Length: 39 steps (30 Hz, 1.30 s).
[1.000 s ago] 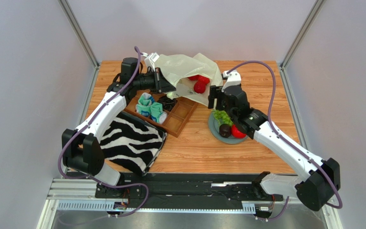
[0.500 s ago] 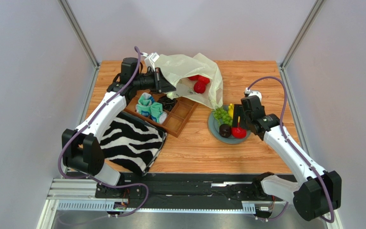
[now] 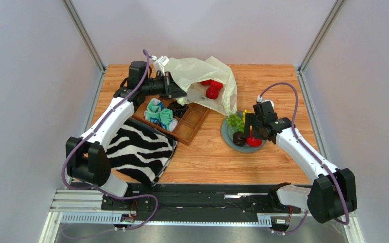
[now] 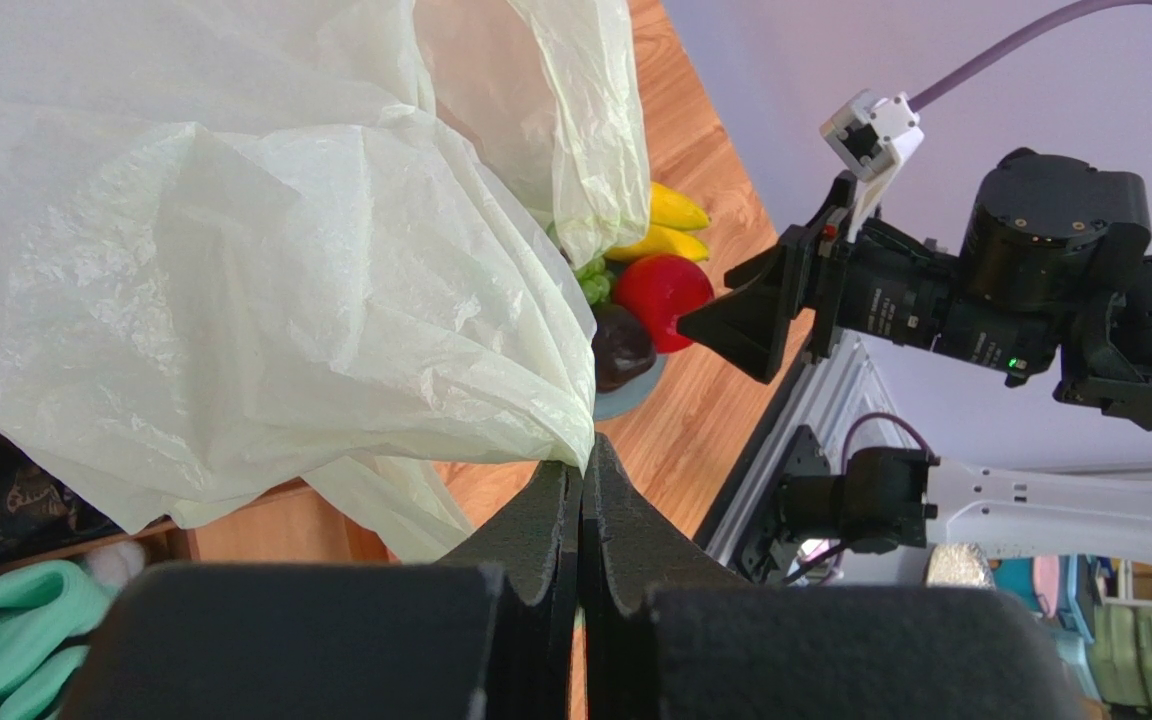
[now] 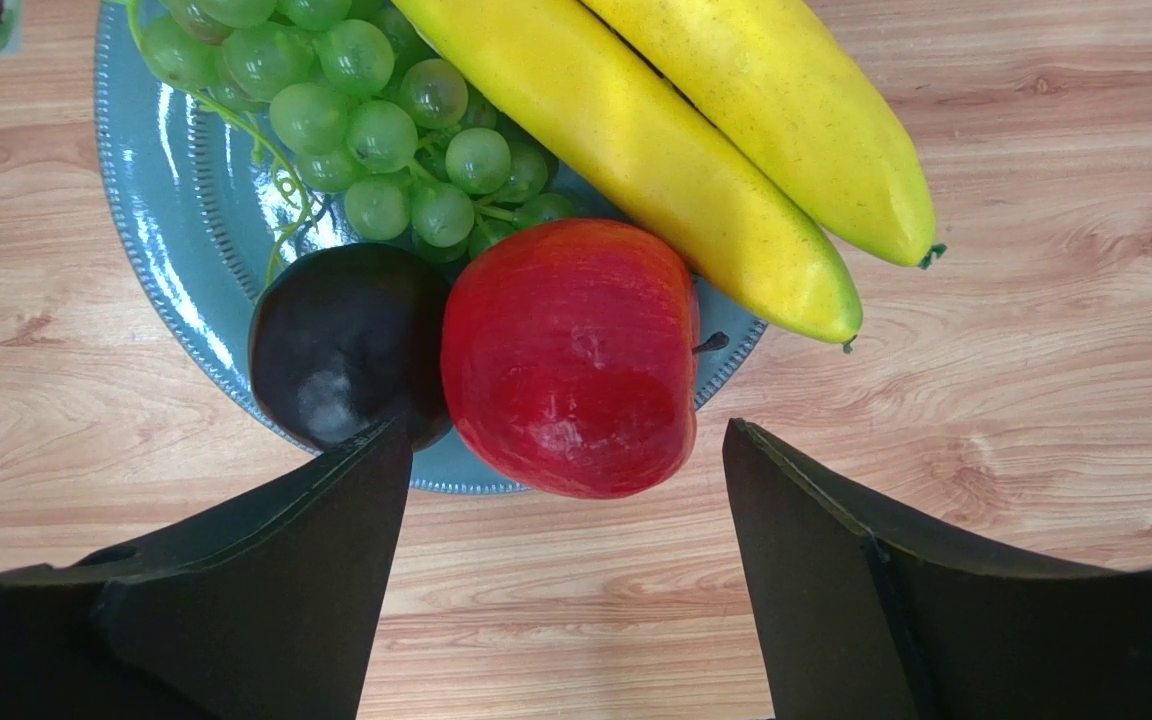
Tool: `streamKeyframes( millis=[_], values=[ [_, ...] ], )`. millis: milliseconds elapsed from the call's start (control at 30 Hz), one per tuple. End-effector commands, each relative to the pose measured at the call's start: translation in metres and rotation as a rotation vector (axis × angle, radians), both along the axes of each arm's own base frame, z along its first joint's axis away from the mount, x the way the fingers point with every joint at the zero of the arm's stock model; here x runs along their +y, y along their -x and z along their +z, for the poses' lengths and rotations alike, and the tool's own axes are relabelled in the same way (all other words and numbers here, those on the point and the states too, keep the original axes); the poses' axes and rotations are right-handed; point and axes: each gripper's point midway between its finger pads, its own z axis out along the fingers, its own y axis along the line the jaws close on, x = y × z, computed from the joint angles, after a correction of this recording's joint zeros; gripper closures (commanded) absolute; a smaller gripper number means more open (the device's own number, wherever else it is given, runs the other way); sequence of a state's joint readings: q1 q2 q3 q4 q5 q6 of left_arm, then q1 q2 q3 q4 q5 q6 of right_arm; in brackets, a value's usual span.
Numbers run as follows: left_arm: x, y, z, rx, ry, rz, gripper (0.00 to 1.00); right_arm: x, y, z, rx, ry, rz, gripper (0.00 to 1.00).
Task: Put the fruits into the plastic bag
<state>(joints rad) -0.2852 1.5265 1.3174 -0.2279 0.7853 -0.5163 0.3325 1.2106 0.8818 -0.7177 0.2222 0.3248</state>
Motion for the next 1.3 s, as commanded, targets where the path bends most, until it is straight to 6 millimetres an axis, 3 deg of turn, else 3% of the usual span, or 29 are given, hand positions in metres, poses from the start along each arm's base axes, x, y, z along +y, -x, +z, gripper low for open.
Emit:
streamKeyframes(
  millis=[0, 333, 833, 1100, 1267],
  values=[
    [0.001, -0.001, 0.026, -0.066, 0.027, -0.004, 1.00, 0.004, -0.010, -0.001, -0.026, -0.022, -0.013, 0.19],
    [0.001, -0.001, 0.027, -0.070, 0.027, -0.006, 1.00, 0.003, -0.020, -0.016, -0.005, 0.001, -0.035, 0.20],
    [0.001, -0.001, 0.026, -0.069, 0.026, -0.005, 1.00, -0.011, -0.017, -0.036, 0.033, 0.080, -0.081, 0.23],
    [0.001, 0.000, 0.028, -0.072, 0.028, -0.006, 1.00, -0.011, -0.017, -0.030, 0.022, 0.076, -0.080, 0.48],
    [0.001, 0.000, 0.029, -0.073, 0.030, -0.005, 1.00, -0.011, -0.016, -0.022, 0.002, 0.069, -0.079, 0.55]
  ],
)
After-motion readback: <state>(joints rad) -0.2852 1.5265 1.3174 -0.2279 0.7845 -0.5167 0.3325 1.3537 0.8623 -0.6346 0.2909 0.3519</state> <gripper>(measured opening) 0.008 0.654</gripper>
